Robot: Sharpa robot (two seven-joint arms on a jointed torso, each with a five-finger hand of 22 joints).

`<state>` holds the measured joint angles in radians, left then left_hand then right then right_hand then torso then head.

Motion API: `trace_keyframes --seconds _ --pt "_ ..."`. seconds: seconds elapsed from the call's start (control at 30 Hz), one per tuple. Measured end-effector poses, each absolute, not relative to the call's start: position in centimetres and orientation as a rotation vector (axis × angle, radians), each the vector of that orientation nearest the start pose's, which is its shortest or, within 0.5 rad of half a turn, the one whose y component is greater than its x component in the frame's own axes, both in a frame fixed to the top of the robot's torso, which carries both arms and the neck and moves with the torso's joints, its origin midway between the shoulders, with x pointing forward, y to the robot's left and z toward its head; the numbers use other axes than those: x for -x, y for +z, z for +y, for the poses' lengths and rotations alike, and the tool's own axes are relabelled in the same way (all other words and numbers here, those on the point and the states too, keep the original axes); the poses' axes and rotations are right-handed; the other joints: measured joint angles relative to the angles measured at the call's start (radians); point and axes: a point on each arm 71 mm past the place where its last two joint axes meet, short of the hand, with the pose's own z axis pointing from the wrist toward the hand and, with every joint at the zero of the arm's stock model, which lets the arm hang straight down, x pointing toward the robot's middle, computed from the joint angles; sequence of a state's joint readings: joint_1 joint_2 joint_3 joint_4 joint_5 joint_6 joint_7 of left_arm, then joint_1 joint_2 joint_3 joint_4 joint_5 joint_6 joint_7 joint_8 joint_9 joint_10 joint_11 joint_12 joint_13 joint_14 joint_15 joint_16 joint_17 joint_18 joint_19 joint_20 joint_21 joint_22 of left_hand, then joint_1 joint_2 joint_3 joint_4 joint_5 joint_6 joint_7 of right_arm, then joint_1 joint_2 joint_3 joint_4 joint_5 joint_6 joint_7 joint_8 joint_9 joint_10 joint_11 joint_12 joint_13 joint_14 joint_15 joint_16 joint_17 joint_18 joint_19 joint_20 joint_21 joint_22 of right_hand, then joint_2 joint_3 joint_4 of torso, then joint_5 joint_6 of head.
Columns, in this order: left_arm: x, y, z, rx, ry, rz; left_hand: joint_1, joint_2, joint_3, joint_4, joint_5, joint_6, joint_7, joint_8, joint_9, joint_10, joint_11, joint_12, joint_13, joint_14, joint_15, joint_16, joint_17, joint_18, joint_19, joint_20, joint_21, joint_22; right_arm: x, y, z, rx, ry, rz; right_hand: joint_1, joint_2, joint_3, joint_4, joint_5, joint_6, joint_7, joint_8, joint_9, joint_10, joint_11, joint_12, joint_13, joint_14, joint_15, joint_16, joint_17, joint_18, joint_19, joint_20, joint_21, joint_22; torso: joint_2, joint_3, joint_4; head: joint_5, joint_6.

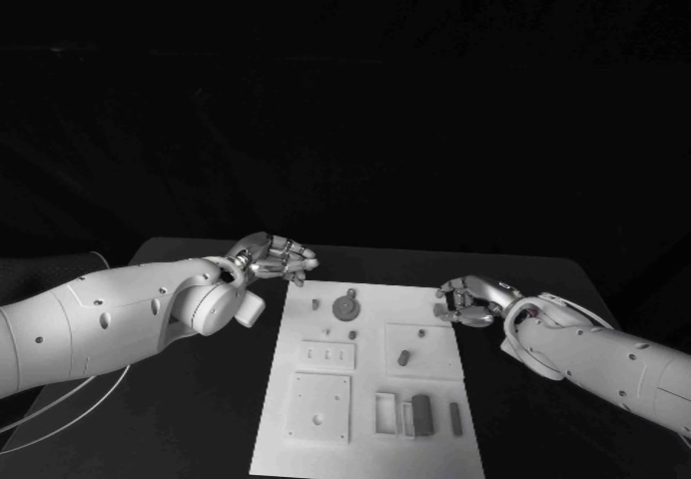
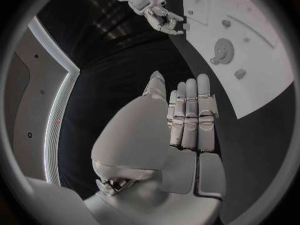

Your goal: Assemble the parts on the task board

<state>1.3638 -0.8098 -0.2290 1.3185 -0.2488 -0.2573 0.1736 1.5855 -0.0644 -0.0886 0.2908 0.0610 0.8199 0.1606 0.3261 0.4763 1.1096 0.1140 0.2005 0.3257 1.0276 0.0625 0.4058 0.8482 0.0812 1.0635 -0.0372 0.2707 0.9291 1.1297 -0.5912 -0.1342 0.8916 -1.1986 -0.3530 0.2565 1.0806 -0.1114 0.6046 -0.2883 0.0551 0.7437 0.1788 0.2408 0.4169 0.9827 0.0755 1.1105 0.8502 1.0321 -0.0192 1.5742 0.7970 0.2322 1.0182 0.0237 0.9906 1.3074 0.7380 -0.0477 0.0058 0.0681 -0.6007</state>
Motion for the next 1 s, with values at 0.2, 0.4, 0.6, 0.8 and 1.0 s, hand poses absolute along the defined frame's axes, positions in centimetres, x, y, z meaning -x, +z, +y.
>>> trace_keyframes --seconds 0.2,0.4,0.6,0.8,1.0 --pt "-52.85 -18.23 25.59 0.877 -1.150 1.678 0.000 0.000 0.000 0.000 0.000 0.000 0.000 0.000 0.000 0.000 0.000 0.000 0.000 0.000 0.000 0.000 0.000 0.001 0.000 0.000 0.000 0.000 -54.87 -27.80 -25.48 0.016 0.633 1.719 0.000 0.000 0.000 0.000 0.000 0.000 0.000 0.000 0.000 0.000 0.000 0.000 0.000 0.000 0.000 0.000 0.000 0.000 0.000 0.000 0.000 0.000 0.000 0.0013 -0.0012 0.000 -0.005" --pt "-52.82 -18.22 25.57 0.875 -1.151 1.678 0.000 0.000 0.000 0.000 0.000 0.000 0.000 0.000 0.000 0.000 0.000 0.000 0.000 0.000 0.000 0.000 0.000 0.002 0.000 0.000 0.000 0.000 -54.90 -27.93 -25.30 0.019 0.632 1.722 0.000 0.000 0.000 0.000 0.000 0.000 0.000 0.004 0.000 0.000 0.000 0.000 0.000 0.000 0.000 0.000 0.000 0.000 0.000 0.000 0.000 0.000 0.000 0.0020 -0.0012 0.001 -0.008" --pt "-52.80 -18.20 25.59 0.874 -1.151 1.679 0.000 0.000 0.000 0.000 0.000 0.000 0.000 0.000 0.000 0.000 0.000 0.000 0.000 0.000 0.000 0.000 0.000 0.002 0.000 0.000 0.000 0.000 -54.91 -27.97 -25.34 0.019 0.628 1.723 -0.005 0.005 0.000 0.000 0.000 0.000 0.000 0.005 0.000 0.000 0.000 0.000 0.000 0.000 0.000 0.000 0.000 0.000 0.001 -0.001 0.000 0.000 -0.001 0.0025 -0.0012 0.002 -0.010" --pt "-52.78 -18.17 25.61 0.872 -1.150 1.679 0.000 0.000 0.000 0.000 0.000 0.000 0.000 0.000 0.000 0.000 0.000 0.000 0.000 0.000 0.000 0.000 0.000 0.003 0.000 0.000 0.000 0.000 -54.92 -27.98 -25.23 0.021 0.628 1.724 -0.005 0.013 0.000 0.000 0.000 0.006 -0.006 0.009 0.000 0.000 0.000 0.000 -0.001 0.004 -0.004 0.000 0.000 0.000 0.002 -0.002 0.000 0.000 -0.001 0.0032 -0.0017 0.003 -0.011" --pt "-52.75 -18.12 25.61 0.870 -1.151 1.679 0.000 0.000 0.000 0.000 0.000 0.000 0.000 -0.001 0.000 0.000 0.000 0.000 0.000 0.000 0.000 0.000 0.001 0.003 0.001 0.002 0.000 0.001 -54.93 -28.01 -24.97 0.026 0.625 1.725 -0.007 0.022 0.000 0.000 0.000 0.022 -0.020 0.021 0.005 0.000 0.000 0.004 -0.003 0.007 -0.007 0.001 0.000 0.000 0.002 -0.002 0.000 0.000 -0.001 0.0033 -0.0019 0.005 -0.012"
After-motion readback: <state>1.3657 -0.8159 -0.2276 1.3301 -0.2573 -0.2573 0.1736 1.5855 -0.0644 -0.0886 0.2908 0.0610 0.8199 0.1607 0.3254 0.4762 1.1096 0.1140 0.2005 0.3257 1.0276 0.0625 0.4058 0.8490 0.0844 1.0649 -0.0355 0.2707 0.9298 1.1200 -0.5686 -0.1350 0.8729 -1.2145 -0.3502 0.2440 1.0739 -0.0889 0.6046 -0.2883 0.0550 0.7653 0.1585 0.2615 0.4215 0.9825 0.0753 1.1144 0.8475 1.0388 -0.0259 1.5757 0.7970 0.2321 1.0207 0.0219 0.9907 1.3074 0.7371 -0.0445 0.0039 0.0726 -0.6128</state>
